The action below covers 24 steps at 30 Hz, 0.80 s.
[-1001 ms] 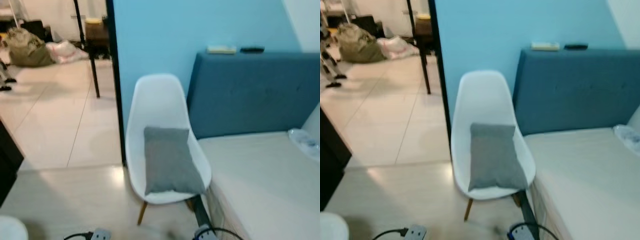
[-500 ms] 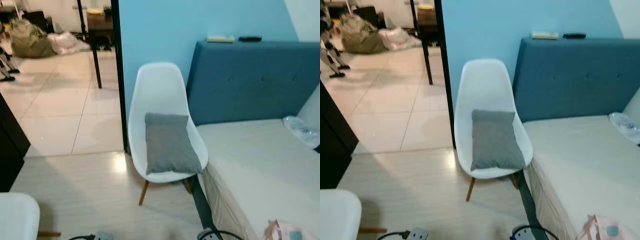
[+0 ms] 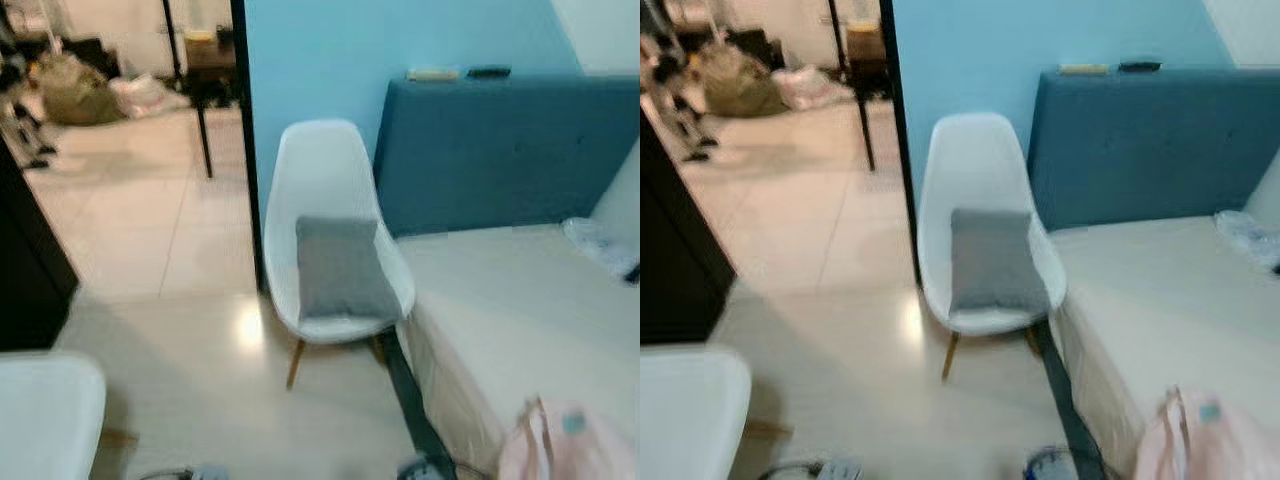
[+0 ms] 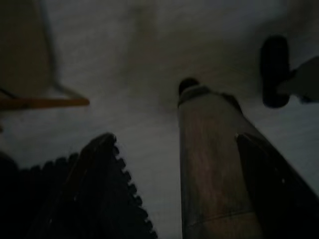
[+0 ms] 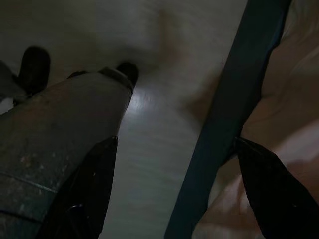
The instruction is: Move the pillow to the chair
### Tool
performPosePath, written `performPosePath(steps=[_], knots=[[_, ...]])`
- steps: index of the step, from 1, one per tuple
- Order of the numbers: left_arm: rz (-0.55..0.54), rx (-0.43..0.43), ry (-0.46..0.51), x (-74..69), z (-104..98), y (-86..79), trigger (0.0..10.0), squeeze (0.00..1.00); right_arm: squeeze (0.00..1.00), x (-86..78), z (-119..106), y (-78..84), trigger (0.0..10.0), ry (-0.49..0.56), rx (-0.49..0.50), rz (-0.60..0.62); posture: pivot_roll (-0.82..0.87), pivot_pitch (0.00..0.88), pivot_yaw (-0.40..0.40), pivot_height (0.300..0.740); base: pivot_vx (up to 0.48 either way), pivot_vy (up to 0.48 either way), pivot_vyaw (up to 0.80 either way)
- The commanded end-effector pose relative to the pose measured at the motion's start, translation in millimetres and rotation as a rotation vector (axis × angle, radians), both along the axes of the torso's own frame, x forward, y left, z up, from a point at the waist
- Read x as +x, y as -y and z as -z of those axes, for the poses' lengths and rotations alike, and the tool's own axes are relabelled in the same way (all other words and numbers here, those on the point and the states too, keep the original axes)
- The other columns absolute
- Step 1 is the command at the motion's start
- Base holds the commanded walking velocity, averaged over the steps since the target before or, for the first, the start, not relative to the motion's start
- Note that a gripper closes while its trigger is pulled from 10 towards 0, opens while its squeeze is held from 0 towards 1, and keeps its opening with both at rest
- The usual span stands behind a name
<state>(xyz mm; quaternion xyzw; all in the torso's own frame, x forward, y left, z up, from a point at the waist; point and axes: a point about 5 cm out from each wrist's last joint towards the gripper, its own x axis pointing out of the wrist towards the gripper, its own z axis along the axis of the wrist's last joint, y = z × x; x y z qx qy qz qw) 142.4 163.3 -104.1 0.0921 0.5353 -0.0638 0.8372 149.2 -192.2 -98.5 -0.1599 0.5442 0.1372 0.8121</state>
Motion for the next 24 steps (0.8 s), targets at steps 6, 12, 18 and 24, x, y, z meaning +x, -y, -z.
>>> performPosePath(steps=[6, 12, 18, 24], knots=[[-0.014, -0.031, -0.039, -10.0, 3.7, 2.5, 10.0, 0.0, 0.0, -11.1, 4.6, -3.9, 10.0, -0.048, 0.019, 0.009, 0.04, 0.0, -0.035, 0.74, 0.0, 0.0, 0.0], [-0.001, -0.056, -0.019, -5.2, 2.0, 5.0, 10.0, 0.0, 0.0, -9.0, 4.1, -5.7, 10.0, -0.043, 0.022, 0.01, 0.04, 0.0, -0.037, 0.74, 0.0, 0.0, 0.0], [0.001, -0.058, -0.016, -3.4, 1.4, 4.8, 10.0, 0.0, 0.0, -7.6, 3.8, -7.1, 10.0, -0.041, 0.022, 0.007, 0.04, 0.0, -0.038, 0.74, 0.0, 0.0, 0.0], [0.011, -0.053, -0.021, -3.7, 1.4, 3.6, 10.0, 0.0, 0.0, -6.3, 3.4, -7.6, 10.0, -0.039, 0.023, 0.005, 0.04, 0.0, -0.038, 0.74, 0.0, -0.285, 0.0]])
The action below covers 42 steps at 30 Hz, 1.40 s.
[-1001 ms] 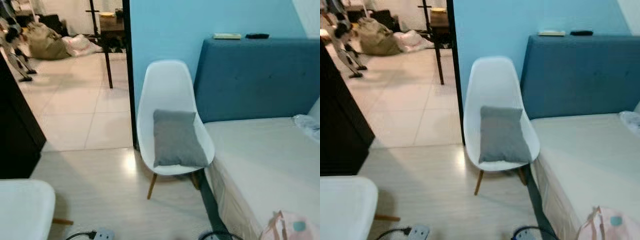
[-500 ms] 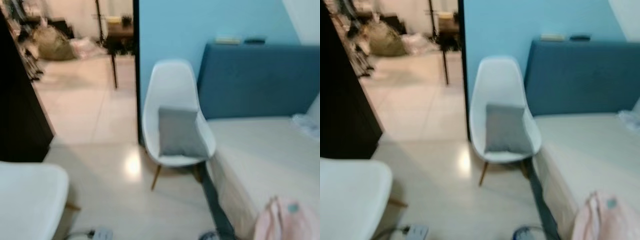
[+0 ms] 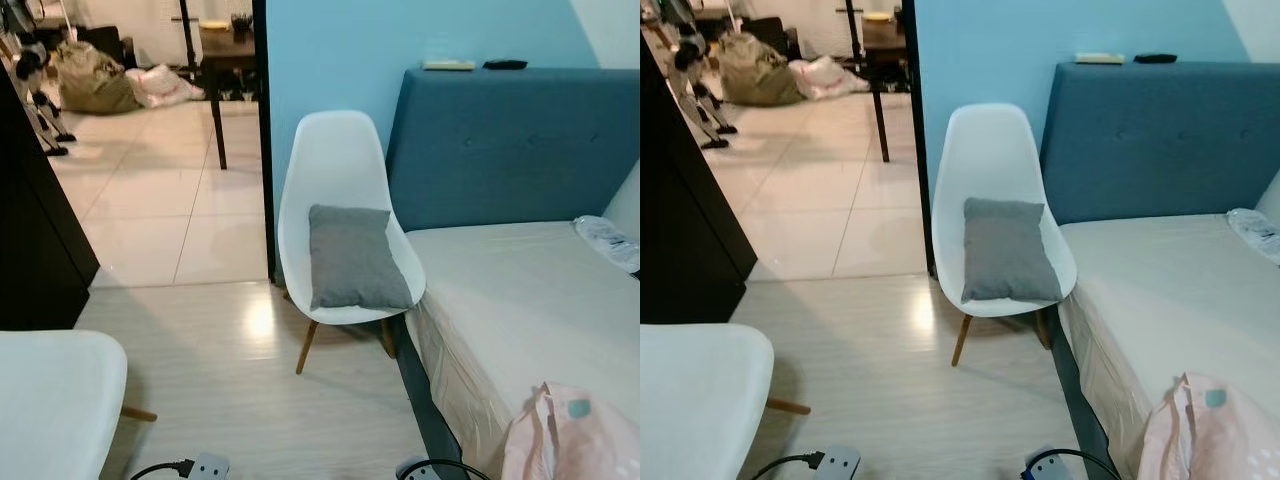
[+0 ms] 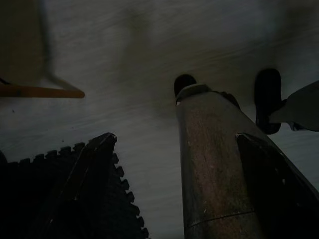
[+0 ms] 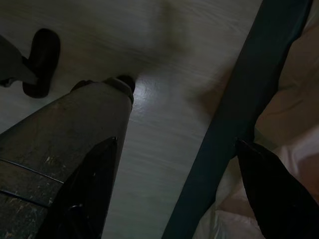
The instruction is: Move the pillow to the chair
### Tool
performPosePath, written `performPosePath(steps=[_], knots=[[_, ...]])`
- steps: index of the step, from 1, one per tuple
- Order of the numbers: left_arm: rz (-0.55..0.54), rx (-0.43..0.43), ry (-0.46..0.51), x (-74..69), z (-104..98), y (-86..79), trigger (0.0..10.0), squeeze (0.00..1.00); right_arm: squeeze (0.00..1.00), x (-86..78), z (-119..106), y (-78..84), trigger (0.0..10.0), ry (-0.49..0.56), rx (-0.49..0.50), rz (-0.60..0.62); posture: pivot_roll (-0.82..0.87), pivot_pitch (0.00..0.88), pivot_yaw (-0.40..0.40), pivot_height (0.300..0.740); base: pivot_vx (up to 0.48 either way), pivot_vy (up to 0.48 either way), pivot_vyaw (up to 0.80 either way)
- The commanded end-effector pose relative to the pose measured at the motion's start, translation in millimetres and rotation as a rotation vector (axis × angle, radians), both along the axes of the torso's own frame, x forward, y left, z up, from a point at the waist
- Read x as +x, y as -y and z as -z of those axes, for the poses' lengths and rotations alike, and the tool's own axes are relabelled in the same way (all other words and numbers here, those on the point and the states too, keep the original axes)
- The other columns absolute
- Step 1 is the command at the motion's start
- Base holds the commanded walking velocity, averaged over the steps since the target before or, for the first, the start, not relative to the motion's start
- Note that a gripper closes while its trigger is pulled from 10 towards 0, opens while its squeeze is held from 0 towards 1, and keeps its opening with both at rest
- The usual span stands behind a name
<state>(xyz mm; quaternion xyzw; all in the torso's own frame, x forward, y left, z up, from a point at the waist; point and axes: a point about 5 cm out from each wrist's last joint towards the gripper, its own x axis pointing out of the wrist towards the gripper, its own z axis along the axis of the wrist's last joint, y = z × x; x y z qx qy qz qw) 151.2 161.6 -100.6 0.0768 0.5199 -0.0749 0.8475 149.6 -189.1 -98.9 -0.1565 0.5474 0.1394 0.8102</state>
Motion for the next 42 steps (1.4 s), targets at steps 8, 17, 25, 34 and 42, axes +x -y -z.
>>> performPosePath(steps=[8, 17, 25, 34, 42], knots=[[-0.026, -0.019, -0.056, -14.7, 5.5, -0.4, 10.0, 0.0, 0.0, -9.2, 3.8, -3.8, 10.0, -0.035, 0.016, -0.002, 0.05, 0.0, -0.037, 0.74, 0.0, -0.16, 0.0], [-0.029, -0.02, -0.058, -15.2, 5.7, -0.9, 10.0, 0.0, 0.0, -7.3, 3.4, -6.0, 10.0, -0.032, 0.021, -0.002, 0.04, 0.0, -0.034, 0.74, 0.0, 0.0, 0.0], [-0.039, -0.031, -0.047, -13.3, 5.1, 1.1, 10.0, 0.0, 0.0, -2.6, 1.7, -5.0, 10.0, -0.023, 0.013, -0.004, 0.05, 0.0, -0.038, 0.74, 0.0, 0.0, 0.0], [0.021, -0.066, 0.0, -5.4, 2.1, 15.2, 10.0, 0.0, 0.0, 2.3, 0.5, -22.3, 10.0, -0.009, 0.178, 0.112, 0.04, 0.0, -0.038, 0.74, 0.0, 0.0, 0.0], [0.116, -0.057, -0.047, -10.6, 4.3, 19.5, 10.0, 0.0, 0.0, -3.6, 3.1, -36.2, 10.0, -0.074, 0.188, -0.011, 0.06, 0.0, -0.05, 0.74, 0.0, 0.0, 0.0]])
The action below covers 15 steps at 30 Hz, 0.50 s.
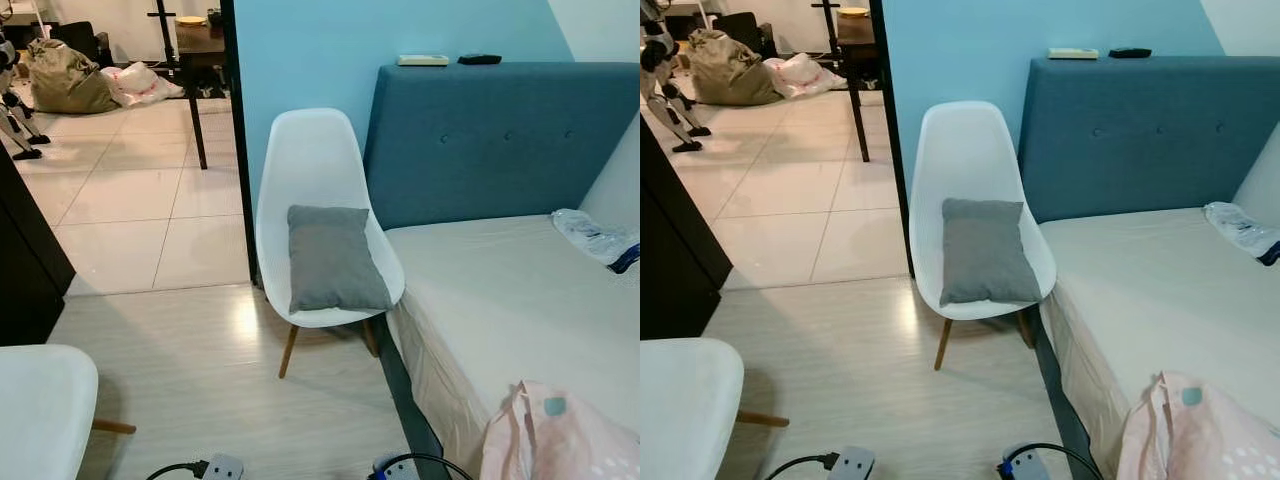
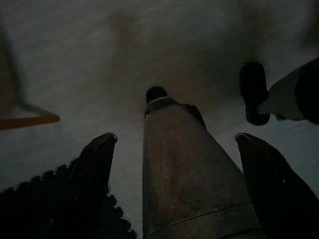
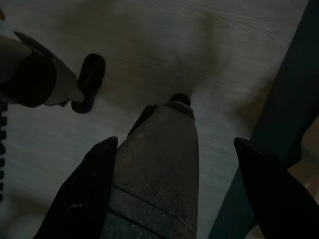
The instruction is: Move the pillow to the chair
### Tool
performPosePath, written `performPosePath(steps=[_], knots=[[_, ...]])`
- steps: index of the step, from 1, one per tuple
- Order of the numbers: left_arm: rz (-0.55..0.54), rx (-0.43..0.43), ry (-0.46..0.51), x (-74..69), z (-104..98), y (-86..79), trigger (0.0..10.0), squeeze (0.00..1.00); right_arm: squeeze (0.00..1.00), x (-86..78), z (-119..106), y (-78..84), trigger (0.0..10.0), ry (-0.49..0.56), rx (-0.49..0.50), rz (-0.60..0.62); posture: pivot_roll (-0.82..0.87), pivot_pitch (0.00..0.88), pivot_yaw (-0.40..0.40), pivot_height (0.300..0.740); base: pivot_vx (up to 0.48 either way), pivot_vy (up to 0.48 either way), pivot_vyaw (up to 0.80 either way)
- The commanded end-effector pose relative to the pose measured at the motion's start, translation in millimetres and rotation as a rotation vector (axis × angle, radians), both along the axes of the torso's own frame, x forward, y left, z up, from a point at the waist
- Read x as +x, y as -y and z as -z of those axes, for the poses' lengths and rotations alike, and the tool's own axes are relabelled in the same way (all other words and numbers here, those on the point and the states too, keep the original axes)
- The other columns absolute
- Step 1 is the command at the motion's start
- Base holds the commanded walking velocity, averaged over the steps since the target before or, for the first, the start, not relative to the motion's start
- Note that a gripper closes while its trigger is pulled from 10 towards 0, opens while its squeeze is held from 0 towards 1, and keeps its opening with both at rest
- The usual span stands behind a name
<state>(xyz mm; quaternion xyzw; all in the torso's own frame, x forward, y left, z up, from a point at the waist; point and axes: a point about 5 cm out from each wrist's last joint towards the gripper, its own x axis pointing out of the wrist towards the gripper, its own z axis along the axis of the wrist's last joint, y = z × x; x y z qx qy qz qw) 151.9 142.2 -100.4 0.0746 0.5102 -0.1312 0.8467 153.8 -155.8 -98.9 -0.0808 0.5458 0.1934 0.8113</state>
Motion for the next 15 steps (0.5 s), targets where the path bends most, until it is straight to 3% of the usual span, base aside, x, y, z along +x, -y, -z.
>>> performPosePath(steps=[1, 9, 12, 15], knots=[[0.027, 0.013, -0.051, -10.9, 4.4, -0.6, 10.0, 0.0, 0.0, -7.8, 3.1, -3.4, 10.0, -0.04, 0.005, -0.009, 0.06, 0.0, -0.05, 0.74, 0.0, 0.0, 0.0], [0.011, 0.029, -0.043, 0.1, 0.2, -13.7, 10.0, 0.0, 0.0, 1.5, -0.1, -15.4, 10.0, -0.037, 0.039, 0.016, 0.08, 0.0, -0.052, 0.74, 0.0, 0.0, 0.0], [0.003, 0.024, -0.024, 13.4, -4.8, -12.0, 10.0, 0.0, 0.0, 5.3, -1.6, -19.4, 10.0, -0.033, 0.047, 0.014, 0.09, 0.0, -0.056, 0.74, 0.0, 0.0, 0.0], [-0.006, 0.011, -0.005, 26.7, -10.3, -7.7, 10.0, 0.0, 0.0, 0.3, 0.1, -10.4, 10.0, -0.038, 0.043, 0.011, 0.08, 0.0, -0.05, 0.74, 0.0, 0.0, 0.0]])
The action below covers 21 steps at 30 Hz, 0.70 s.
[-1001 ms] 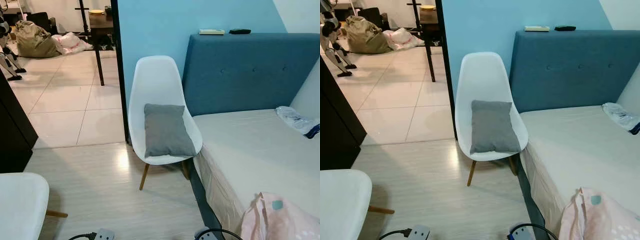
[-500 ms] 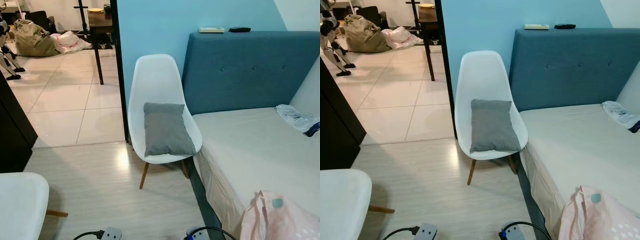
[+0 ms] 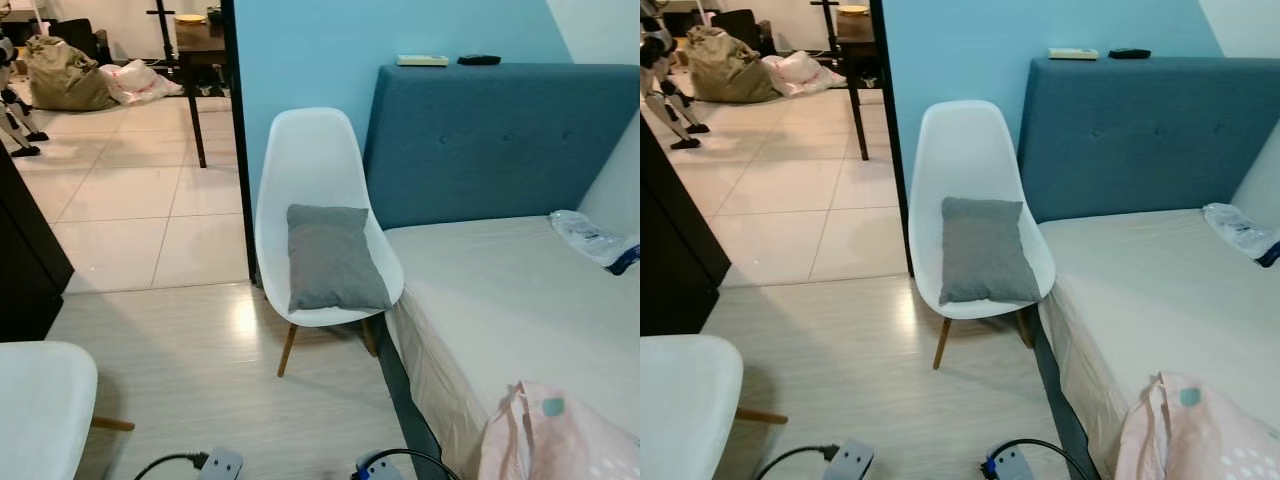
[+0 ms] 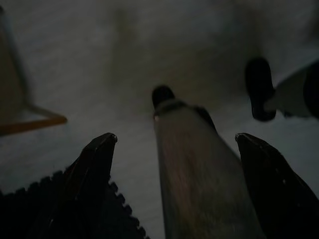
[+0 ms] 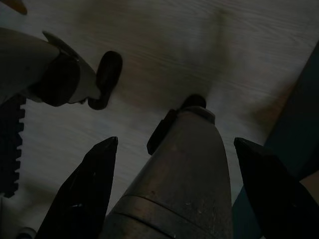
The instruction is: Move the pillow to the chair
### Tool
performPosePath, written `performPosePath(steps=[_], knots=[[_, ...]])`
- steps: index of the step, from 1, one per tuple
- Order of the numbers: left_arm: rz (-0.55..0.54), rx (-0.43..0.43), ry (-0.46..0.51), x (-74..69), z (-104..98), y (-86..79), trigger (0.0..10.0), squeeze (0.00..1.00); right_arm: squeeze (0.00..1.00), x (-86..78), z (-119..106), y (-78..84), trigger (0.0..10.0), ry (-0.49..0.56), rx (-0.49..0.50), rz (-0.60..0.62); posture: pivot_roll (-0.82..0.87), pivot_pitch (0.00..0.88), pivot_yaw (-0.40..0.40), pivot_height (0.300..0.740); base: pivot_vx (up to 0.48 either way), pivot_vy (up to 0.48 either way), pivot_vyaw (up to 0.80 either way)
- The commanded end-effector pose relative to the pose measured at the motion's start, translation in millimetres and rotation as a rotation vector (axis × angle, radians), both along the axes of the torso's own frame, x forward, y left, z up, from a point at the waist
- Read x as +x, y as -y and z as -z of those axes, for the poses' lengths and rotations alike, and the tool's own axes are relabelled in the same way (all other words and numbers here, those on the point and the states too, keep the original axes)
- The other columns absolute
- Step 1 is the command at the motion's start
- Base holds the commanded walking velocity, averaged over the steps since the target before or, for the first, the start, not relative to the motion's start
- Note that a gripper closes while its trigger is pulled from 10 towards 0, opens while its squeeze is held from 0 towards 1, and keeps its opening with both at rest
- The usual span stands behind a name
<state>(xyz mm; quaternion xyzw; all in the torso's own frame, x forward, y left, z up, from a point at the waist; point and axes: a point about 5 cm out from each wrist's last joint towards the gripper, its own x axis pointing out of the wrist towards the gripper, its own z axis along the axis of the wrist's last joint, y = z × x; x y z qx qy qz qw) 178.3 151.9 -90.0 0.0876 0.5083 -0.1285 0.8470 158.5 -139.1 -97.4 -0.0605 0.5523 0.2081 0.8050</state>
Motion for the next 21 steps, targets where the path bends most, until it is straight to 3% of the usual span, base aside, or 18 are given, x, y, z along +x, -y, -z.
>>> performPosePath(steps=[1, 8, 12, 15, 17, 18, 21], knots=[[-0.015, -0.013, -0.012, 0.3, 0.0, 2.1, 10.0, 0.0, 0.0, -4.5, 1.6, 6.3, 10.0, -0.011, -0.003, 0.014, 0.08, 0.0, -0.05, 0.74, 0.0, 0.0, 0.0], [0.003, -0.047, 0.009, 16.4, -7.5, 15.8, 10.0, 0.0, 0.0, -10.0, 2.7, 26.8, 10.0, 0.003, -0.027, 0.076, 0.02, 0.0, -0.014, 0.74, 0.0, 0.0, 0.0], [0.049, -0.066, 0.012, 19.6, -9.6, 23.7, 10.0, 0.0, 0.0, -7.2, 1.0, 36.6, 10.0, 0.034, -0.017, 0.188, -0.03, 0.0, 0.015, 0.74, 0.0, 0.0, 0.0], [0.093, -0.058, 0.016, 21.8, -10.9, 26.8, 10.0, 0.0, 0.0, 5.4, -4.5, 43.2, 10.0, 0.094, 0.0, 0.324, -0.05, 0.0, 0.026, 0.74, 0.0, 0.0, 0.0], [0.091, -0.058, 0.0, 7.3, -3.7, 23.8, 10.0, 0.0, 0.0, 13.2, -8.2, 46.0, 10.0, 0.124, 0.017, 0.373, -0.06, 0.0, 0.03, 0.74, 0.0, 0.0, 0.0], [0.072, -0.072, -0.021, -13.3, 5.1, 22.1, 10.0, 0.0, 0.0, 18.5, -11.1, 48.5, 10.0, 0.146, 0.028, 0.384, -0.07, 0.0, 0.037, 0.74, 0.0, 0.0, 0.0], [0.075, -0.082, -0.038, -24.9, 9.4, 23.1, 10.0, 0.0, 0.0, 21.9, -13.0, 48.7, 10.0, 0.159, 0.026, 0.355, -0.07, 0.0, 0.035, 0.74, 0.0, 0.0, 0.0]])
